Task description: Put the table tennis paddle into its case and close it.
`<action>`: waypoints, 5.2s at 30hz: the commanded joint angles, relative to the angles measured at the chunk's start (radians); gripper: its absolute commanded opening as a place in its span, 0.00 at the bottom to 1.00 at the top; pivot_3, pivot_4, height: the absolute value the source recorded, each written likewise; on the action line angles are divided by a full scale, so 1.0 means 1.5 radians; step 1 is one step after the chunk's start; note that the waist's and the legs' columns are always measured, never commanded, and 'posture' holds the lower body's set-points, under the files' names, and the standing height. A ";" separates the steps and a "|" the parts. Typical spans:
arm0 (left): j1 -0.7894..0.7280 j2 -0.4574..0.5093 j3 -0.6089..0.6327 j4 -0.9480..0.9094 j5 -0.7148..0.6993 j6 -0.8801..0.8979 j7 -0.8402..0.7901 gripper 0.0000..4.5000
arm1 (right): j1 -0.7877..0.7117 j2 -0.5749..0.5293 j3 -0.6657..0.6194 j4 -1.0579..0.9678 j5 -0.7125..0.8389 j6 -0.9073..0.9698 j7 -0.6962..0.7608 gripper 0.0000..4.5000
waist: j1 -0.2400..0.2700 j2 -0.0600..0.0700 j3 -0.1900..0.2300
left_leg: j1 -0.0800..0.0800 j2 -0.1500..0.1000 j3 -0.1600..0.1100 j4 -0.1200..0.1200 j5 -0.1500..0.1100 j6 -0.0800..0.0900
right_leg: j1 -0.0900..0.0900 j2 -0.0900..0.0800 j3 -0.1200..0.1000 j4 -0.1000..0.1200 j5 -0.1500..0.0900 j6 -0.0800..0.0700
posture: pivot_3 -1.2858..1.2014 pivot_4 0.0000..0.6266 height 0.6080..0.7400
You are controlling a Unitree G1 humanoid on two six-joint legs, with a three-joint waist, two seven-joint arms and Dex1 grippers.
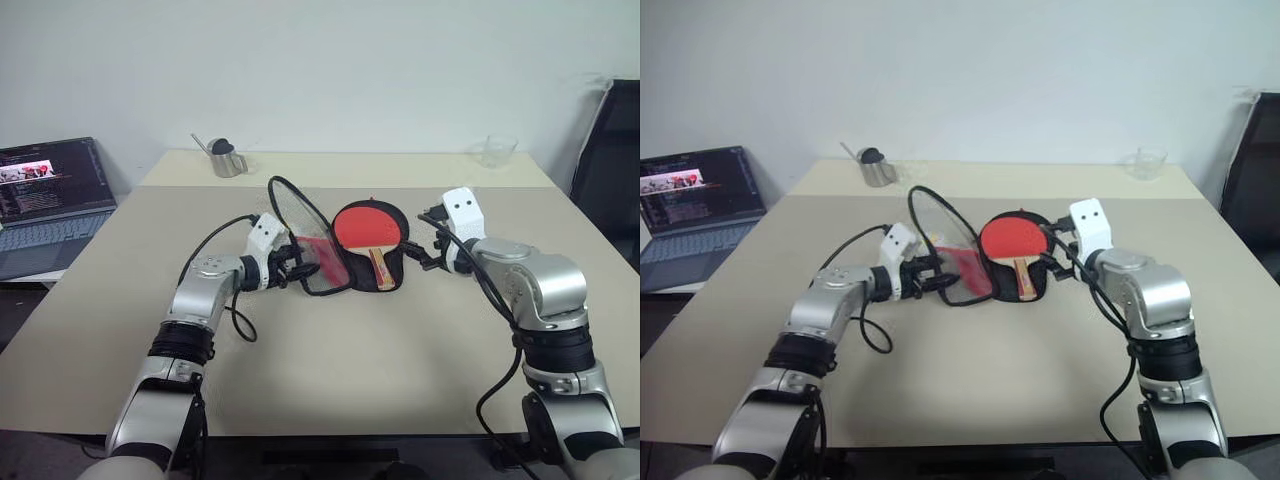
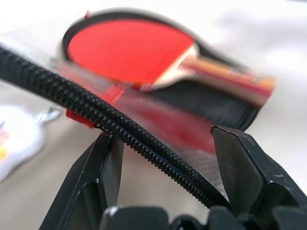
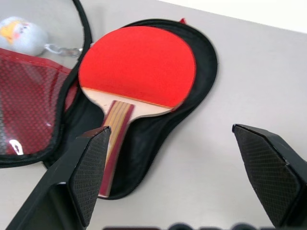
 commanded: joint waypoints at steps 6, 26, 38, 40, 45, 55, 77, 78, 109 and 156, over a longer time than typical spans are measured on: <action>-0.015 -0.043 -0.002 -0.080 -0.018 0.023 0.021 0.69 | 0.001 -0.069 -0.044 -0.018 0.020 -0.056 0.064 0.99 | 0.000 0.000 0.000 | 0.000 0.000 0.000 0.000 0.000 0.000 | 0.000 0.000 0.000 0.000 0.000 0.000 | 0.52 0.24 1.00; -0.157 -0.220 -0.037 0.081 0.045 -0.057 0.188 0.69 | 0.002 -0.099 -0.069 0.041 -0.002 -0.119 0.048 0.99 | -0.001 0.000 0.000 | 0.000 -0.001 0.000 0.000 0.000 0.000 | 0.001 0.001 0.001 -0.001 0.000 0.002 | 0.52 0.24 1.00; -0.059 -0.020 -0.004 -0.057 -0.044 -0.008 -0.063 0.69 | -0.025 0.082 -0.211 0.069 0.095 0.013 -0.038 0.99 | -0.012 0.000 0.000 | 0.002 0.001 0.001 -0.001 0.000 0.000 | 0.001 0.001 0.001 0.000 0.001 -0.001 | 0.52 0.24 1.00; -0.054 0.031 0.020 -0.048 -0.055 0.001 -0.084 0.69 | -0.023 0.116 -0.202 0.090 0.089 0.003 -0.057 0.99 | -0.009 0.000 0.000 | 0.002 0.002 0.000 -0.001 0.001 -0.002 | 0.001 0.001 0.000 0.001 0.001 -0.001 | 0.52 0.24 1.00; -0.021 0.115 0.039 -0.079 -0.074 0.019 -0.132 0.69 | -0.033 0.165 -0.202 0.148 0.088 -0.021 -0.080 0.99 | -0.003 0.000 0.000 | 0.002 0.000 0.000 0.000 0.001 -0.002 | 0.001 0.001 0.000 0.000 0.002 -0.001 | 0.52 0.24 1.00; 0.059 0.118 0.042 -0.221 -0.102 0.092 -0.105 0.69 | -0.040 0.183 -0.192 0.261 0.082 -0.074 -0.090 0.99 | 0.000 0.000 0.000 | 0.001 0.000 0.000 0.000 0.001 -0.002 | 0.002 0.000 0.000 -0.001 0.002 0.000 | 0.52 0.24 1.00; 0.065 0.116 0.035 -0.240 -0.104 0.105 -0.073 0.69 | -0.012 0.231 -0.169 0.292 0.086 -0.097 -0.104 0.96 | -0.003 0.000 0.000 | 0.001 0.001 0.000 0.000 0.001 -0.002 | 0.001 0.001 0.000 0.000 0.002 0.000 | 0.52 0.24 1.00; 0.066 0.115 0.035 -0.241 -0.104 0.105 -0.071 0.69 | -0.011 0.232 -0.169 0.293 0.086 -0.098 -0.105 0.96 | -0.003 0.000 0.000 | 0.002 0.001 0.000 0.000 0.001 -0.002 | 0.001 0.001 0.000 0.000 0.002 0.000 | 0.52 0.24 1.00; 0.063 0.109 0.014 -0.234 -0.100 0.101 -0.064 0.69 | -0.016 0.225 -0.256 0.294 0.179 -0.096 -0.128 0.01 | -0.002 0.000 0.000 | 0.002 0.001 0.000 0.000 0.001 -0.002 | 0.002 0.001 0.000 -0.001 0.002 0.000 | 0.52 0.24 1.00; 0.077 0.100 0.004 -0.237 -0.087 0.093 -0.064 0.69 | -0.003 0.270 -0.243 0.321 0.217 -0.081 -0.126 0.99 | -0.007 0.000 0.000 | 0.003 0.002 0.000 -0.001 0.002 -0.002 | 0.003 0.001 0.001 0.000 0.001 0.003 | 0.52 0.24 1.00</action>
